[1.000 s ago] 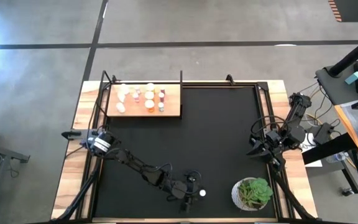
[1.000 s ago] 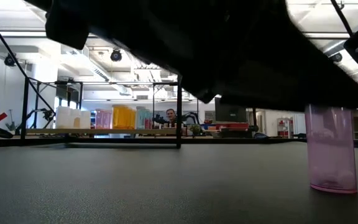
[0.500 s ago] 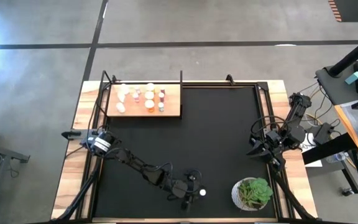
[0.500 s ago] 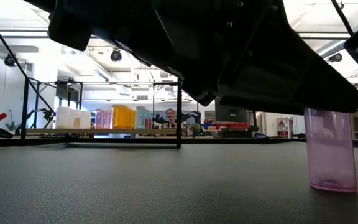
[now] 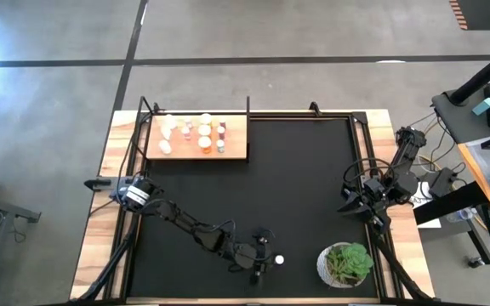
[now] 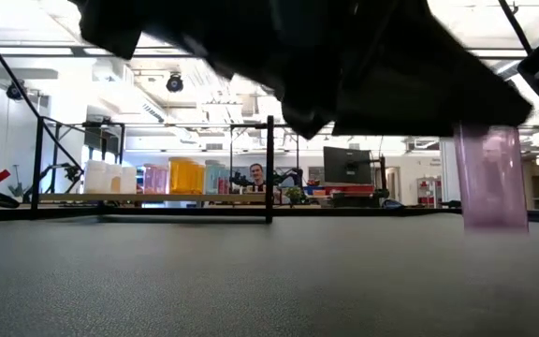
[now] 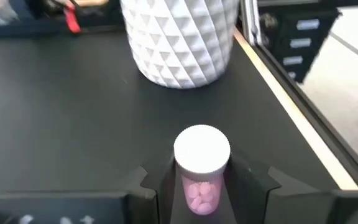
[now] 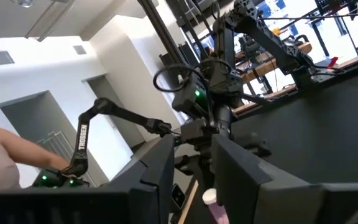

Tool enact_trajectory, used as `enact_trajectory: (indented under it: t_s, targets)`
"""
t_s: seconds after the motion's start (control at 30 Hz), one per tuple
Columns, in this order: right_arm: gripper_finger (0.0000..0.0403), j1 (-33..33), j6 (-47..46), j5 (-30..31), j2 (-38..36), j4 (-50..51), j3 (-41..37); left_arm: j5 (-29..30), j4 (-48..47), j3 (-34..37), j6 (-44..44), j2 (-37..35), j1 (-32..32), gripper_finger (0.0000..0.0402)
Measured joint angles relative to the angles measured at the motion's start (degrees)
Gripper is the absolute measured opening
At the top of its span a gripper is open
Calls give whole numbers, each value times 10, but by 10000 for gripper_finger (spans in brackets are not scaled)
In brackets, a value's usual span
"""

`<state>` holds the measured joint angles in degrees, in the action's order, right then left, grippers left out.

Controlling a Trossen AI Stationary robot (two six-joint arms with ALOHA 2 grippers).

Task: Pick and place medicine bottles onto shelf by color
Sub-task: Put the pink pill bottle on the shelf aligned with the other pink pill bottles

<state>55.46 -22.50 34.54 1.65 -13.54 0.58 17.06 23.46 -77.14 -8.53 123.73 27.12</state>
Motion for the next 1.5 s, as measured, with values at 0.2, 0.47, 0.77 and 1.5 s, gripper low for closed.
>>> enact_trajectory:
  t_s: [0.2, 0.47, 0.77, 1.5]
  targets:
    - [93, 0, 0, 0, 0, 0, 0, 47, -5, 15, 19, -41, -9, 100]
    - [99, 0, 0, 0, 0, 0, 0, 76, -34, 115, 16, -143, -38, 100]
    - [95, 0, 0, 0, 0, 0, 0, 65, 18, 349, 64, -338, -130, 100]
    - [98, 0, 0, 0, 0, 0, 0, 145, 0, 627, 120, -678, -230, 100]
